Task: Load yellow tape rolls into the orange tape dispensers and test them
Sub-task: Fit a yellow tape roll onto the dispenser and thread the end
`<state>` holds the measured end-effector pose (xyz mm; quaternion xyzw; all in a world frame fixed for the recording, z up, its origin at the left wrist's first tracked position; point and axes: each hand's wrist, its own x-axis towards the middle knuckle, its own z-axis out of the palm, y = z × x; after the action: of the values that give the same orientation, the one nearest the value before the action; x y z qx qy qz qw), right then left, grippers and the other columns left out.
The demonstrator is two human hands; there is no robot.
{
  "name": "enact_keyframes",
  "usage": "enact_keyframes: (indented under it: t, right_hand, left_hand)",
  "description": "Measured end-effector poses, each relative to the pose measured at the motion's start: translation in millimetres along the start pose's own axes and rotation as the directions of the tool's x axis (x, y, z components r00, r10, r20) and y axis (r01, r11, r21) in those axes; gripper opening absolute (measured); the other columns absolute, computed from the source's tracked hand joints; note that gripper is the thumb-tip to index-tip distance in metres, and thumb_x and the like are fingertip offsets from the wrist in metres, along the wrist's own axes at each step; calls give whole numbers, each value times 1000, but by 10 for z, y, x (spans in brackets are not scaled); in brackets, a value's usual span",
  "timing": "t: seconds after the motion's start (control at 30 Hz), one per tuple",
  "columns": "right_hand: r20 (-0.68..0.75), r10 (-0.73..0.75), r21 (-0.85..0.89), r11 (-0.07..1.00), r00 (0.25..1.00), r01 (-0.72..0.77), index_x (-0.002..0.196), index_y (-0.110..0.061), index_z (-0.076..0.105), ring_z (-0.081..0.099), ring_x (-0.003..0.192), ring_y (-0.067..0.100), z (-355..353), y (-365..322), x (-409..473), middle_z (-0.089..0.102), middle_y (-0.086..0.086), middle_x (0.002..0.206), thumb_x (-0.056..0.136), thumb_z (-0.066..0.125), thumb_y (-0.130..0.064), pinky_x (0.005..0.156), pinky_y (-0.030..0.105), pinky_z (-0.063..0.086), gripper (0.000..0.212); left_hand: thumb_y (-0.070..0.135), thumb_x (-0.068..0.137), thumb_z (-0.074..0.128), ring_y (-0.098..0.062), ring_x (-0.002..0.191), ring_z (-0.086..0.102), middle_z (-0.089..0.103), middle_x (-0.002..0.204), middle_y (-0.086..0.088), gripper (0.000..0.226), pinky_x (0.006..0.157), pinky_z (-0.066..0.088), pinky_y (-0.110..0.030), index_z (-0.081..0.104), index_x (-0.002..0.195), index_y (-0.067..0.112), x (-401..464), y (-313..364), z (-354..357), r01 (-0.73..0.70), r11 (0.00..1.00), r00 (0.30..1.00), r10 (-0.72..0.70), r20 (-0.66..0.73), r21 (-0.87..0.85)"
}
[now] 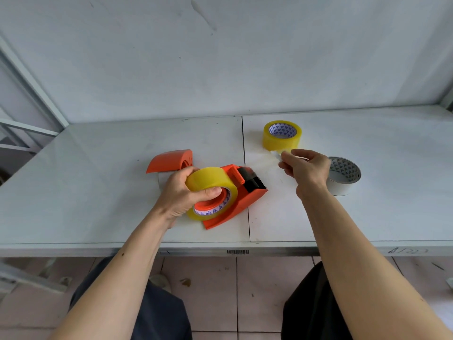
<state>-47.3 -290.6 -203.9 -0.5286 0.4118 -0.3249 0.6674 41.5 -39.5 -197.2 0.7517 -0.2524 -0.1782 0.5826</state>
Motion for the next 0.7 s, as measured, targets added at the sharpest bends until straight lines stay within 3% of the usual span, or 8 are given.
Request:
enact_keyframes:
  t: [0.2, 0.27, 0.43, 0.5, 0.6, 0.7]
  right_hand:
    - [-108, -9, 32, 999, 994, 13, 106, -6, 64, 70, 57, 14, -14, -4, -23, 72, 11, 76, 77, 77, -11, 55, 22, 52, 32]
    - [-84, 8, 2, 1000, 996, -8, 111, -8, 61, 68, 57, 13, -5, 14, -49, 73, 12, 81, 79, 74, -11, 54, 24, 50, 35]
    - [193, 251, 86, 959, 949, -271, 111, -18, 48, 47, 51, 16, 47, -24, -154, 60, 9, 70, 87, 58, 3, 49, 26, 37, 33]
    - [292, 318, 118, 924, 902, -364, 101, -20, 50, 41, 46, 14, 90, 1, -222, 54, 6, 64, 90, 51, 3, 45, 23, 34, 25]
    - [415, 348, 121, 895, 841, -430, 87, -20, 59, 38, 42, 10, 191, 74, -354, 48, 0, 60, 95, 45, -2, 44, 21, 33, 24]
    - [486, 358, 169, 856, 797, -488, 89, -18, 69, 38, 41, 8, 274, 66, -449, 49, -4, 54, 96, 45, -5, 52, 22, 33, 28]
  left_hand:
    - [39, 46, 86, -11, 75, 71, 75, 79, 5, 57, 64, 55, -22, 67, 93, 14, -39, 14, -13, -41, 993, 999, 37, -40, -110]
    - [38, 48, 85, -11, 73, 70, 75, 77, 5, 54, 65, 54, -21, 68, 93, 14, -40, 8, -22, -62, 980, 994, 44, -98, -187]
    - [41, 50, 87, -15, 71, 66, 72, 76, 3, 45, 64, 54, -28, 72, 86, 18, -26, 6, 22, -129, 909, 962, 18, -273, -396]
    - [47, 46, 91, -19, 76, 68, 72, 78, 1, 54, 64, 57, -31, 72, 86, 18, -36, 10, 80, -134, 865, 951, -25, -308, -484]
    - [55, 34, 92, -12, 72, 71, 74, 77, 4, 71, 62, 60, -29, 70, 90, 16, -51, 27, 217, -114, 787, 940, -112, -322, -606]
    - [53, 38, 89, -9, 75, 71, 73, 80, 6, 63, 65, 59, -30, 72, 89, 20, -56, 53, 332, -91, 709, 928, -194, -318, -699]
